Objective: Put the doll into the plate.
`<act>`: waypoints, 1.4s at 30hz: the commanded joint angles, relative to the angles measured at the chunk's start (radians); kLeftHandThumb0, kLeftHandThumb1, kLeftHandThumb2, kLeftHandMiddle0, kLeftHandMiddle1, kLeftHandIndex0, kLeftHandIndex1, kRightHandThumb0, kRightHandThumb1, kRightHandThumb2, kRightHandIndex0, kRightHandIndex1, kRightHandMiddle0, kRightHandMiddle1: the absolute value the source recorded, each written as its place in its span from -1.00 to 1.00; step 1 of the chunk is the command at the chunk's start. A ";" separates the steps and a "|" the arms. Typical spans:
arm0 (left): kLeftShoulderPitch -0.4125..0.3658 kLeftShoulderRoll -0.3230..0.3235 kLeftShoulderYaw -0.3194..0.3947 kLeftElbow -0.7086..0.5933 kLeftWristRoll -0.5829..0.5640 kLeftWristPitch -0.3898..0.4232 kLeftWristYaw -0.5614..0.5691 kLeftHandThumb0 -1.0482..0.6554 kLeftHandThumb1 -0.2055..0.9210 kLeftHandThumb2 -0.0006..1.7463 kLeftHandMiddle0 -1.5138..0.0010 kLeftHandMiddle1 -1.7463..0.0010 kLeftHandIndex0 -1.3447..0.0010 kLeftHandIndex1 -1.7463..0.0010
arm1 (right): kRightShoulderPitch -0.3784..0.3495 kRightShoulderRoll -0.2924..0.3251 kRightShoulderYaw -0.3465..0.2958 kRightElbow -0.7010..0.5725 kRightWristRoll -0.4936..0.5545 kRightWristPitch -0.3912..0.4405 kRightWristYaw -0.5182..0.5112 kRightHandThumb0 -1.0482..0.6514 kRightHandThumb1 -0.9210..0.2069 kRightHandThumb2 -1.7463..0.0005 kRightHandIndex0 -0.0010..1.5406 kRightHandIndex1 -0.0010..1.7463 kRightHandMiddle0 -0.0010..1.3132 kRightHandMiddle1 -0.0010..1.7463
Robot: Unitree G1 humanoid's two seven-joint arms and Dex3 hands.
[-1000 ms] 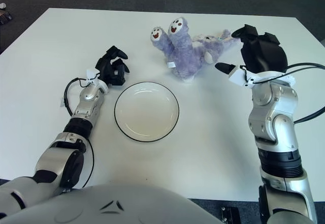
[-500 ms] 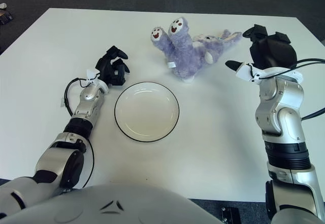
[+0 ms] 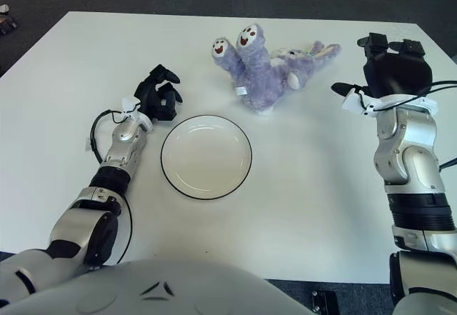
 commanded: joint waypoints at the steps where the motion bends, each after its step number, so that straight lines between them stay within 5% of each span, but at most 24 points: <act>1: 0.076 -0.009 -0.009 0.032 0.007 0.016 0.008 0.21 -0.12 0.53 0.12 -1.00 0.37 -0.90 | -0.038 -0.029 0.016 -0.022 -0.001 -0.019 0.022 -0.96 -1.00 0.52 -0.93 -0.49 -1.00 -0.29; 14: 0.083 -0.005 -0.014 0.016 0.009 0.026 0.004 0.21 -0.14 0.54 0.11 -1.00 0.36 -0.89 | -0.119 -0.040 0.063 -0.010 0.026 -0.059 0.117 -1.00 -1.00 0.67 -0.99 -0.20 -1.00 -0.35; 28: 0.088 -0.005 -0.018 0.011 0.009 0.021 0.005 0.21 -0.14 0.55 0.10 -1.00 0.36 -0.89 | -0.162 -0.022 0.093 -0.110 0.093 -0.061 0.273 -0.94 -0.76 0.72 -0.99 -0.21 -1.00 -0.13; 42: 0.091 -0.006 -0.023 0.010 0.015 0.018 0.012 0.21 -0.15 0.56 0.10 -1.00 0.35 -0.89 | -0.226 -0.034 0.134 -0.090 0.206 -0.111 0.447 -0.96 -0.59 0.58 -0.98 -0.28 -1.00 -0.33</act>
